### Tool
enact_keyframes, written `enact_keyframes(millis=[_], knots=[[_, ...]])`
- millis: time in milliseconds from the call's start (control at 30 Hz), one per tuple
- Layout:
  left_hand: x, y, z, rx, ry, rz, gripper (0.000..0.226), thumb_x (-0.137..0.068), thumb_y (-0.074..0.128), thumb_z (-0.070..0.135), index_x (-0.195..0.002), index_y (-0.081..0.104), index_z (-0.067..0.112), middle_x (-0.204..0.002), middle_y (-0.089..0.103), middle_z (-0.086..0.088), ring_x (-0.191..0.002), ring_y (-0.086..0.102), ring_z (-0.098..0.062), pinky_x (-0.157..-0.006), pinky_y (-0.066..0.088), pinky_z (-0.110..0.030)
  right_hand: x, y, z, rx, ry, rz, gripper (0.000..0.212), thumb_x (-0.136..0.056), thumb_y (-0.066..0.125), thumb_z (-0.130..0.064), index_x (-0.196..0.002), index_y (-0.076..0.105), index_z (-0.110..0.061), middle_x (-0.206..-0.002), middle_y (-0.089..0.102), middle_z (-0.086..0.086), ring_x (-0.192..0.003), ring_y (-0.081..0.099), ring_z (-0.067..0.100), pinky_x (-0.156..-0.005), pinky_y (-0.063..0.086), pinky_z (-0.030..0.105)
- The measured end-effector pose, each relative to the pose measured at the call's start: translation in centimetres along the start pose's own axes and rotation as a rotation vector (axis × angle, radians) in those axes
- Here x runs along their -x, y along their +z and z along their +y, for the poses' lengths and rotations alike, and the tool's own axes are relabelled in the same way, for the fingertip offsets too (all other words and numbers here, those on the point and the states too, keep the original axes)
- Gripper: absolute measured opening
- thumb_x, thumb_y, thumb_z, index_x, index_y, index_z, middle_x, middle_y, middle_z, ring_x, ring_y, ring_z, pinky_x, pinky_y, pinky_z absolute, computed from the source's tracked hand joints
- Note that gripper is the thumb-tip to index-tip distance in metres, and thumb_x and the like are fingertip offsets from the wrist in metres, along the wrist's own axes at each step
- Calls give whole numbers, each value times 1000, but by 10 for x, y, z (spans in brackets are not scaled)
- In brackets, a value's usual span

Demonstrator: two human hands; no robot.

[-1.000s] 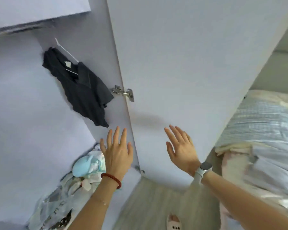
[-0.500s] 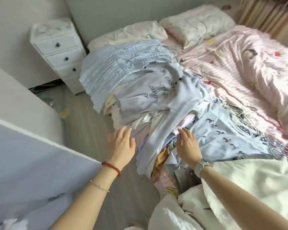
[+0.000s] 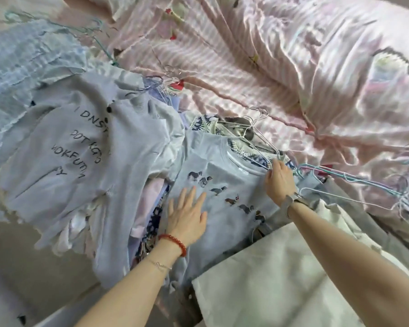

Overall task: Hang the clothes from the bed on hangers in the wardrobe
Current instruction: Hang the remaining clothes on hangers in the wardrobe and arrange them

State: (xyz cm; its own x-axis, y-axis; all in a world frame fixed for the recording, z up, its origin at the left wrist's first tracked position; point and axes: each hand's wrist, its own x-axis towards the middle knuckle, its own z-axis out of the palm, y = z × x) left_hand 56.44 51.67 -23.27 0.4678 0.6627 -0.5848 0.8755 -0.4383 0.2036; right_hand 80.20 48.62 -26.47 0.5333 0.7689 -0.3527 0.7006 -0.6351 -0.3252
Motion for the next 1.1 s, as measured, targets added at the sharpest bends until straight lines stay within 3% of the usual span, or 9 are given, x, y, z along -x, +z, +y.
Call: enact_keyframes(millis=[200, 333, 500, 600, 700, 800, 900, 1000, 1100], knots=[[-30, 20, -2, -111, -3, -263, 57, -98, 23, 42, -148, -4, 31, -156, -13, 1, -141, -17, -26, -113, -7, -51, -42, 14, 10, 42, 120, -67, 26, -95, 37, -25, -109, 53, -10, -117, 56, 14, -115, 45, 31, -99, 34, 50], [-38, 8, -1, -84, -8, -300, 53, -99, 25, 42, -148, 11, 28, -157, 4, 2, -143, -1, -24, -114, 4, -46, -49, 19, 17, -210, 180, 73, 21, -94, 44, -23, -99, 60, -10, -104, 62, 13, -103, 53, 34, -91, 40, 53], [-59, -28, 6, 47, 90, 372, 37, -89, 39, 27, -118, 54, 9, -116, 53, -13, -107, 51, -31, -91, 45, -46, -29, 13, 14, -366, 84, 280, 12, -93, 45, -8, -92, 55, -3, -92, 58, 13, -86, 50, 27, -89, 35, 42], [-81, -60, 15, -24, 118, 543, 51, -88, 40, 30, -136, 40, 13, -139, 41, -16, -129, 35, -34, -103, 30, -53, -8, 16, 20, -358, -5, 371, 10, -90, 45, 0, -89, 55, -1, -83, 55, 14, -78, 48, 29, -77, 25, 34], [-99, -86, 23, -142, 121, 333, 52, -98, 32, 38, -147, 19, 23, -154, 18, -3, -143, 8, -24, -112, -2, -51, 5, 17, 27, -317, -100, 448, 12, -82, 43, 4, -84, 54, -1, -73, 52, 15, -67, 47, 30, -70, 25, 35], [-98, -91, 25, -150, 163, 167, 42, -99, 30, 37, -138, 36, 22, -138, 42, -2, -130, 36, -22, -112, 6, -49, 12, 12, 30, -324, -114, 471, 13, -80, 43, 2, -84, 55, 0, -74, 54, 15, -69, 49, 29, -67, 19, 30], [-80, -96, 29, -72, 285, 319, 29, -98, 36, 32, -114, 53, 15, -104, 55, -1, -100, 52, -22, -85, 32, -28, 16, 9, 32, -364, -88, 520, 15, -83, 41, 0, -86, 55, 2, -78, 55, 18, -75, 47, 29, -71, 20, 26], [-49, -100, 45, -6, 432, 515, 38, -95, 35, 42, -92, 61, 14, -75, 61, 1, -63, 59, -22, -52, 36, -25, 17, 4, 32, -457, -37, 538, 21, -87, 39, -5, -90, 57, 6, -81, 54, 23, -76, 51, 37, -72, 37, 45], [-12, -106, 50, 99, 320, 526, 36, -96, 37, 42, -90, 61, 16, -66, 56, 4, -54, 50, -17, -44, 25, -21, 24, -5, 21, -446, -71, 479, 24, -90, 41, -8, -96, 59, 7, -93, 58, 24, -88, 53, 40, -78, 40, 44]])
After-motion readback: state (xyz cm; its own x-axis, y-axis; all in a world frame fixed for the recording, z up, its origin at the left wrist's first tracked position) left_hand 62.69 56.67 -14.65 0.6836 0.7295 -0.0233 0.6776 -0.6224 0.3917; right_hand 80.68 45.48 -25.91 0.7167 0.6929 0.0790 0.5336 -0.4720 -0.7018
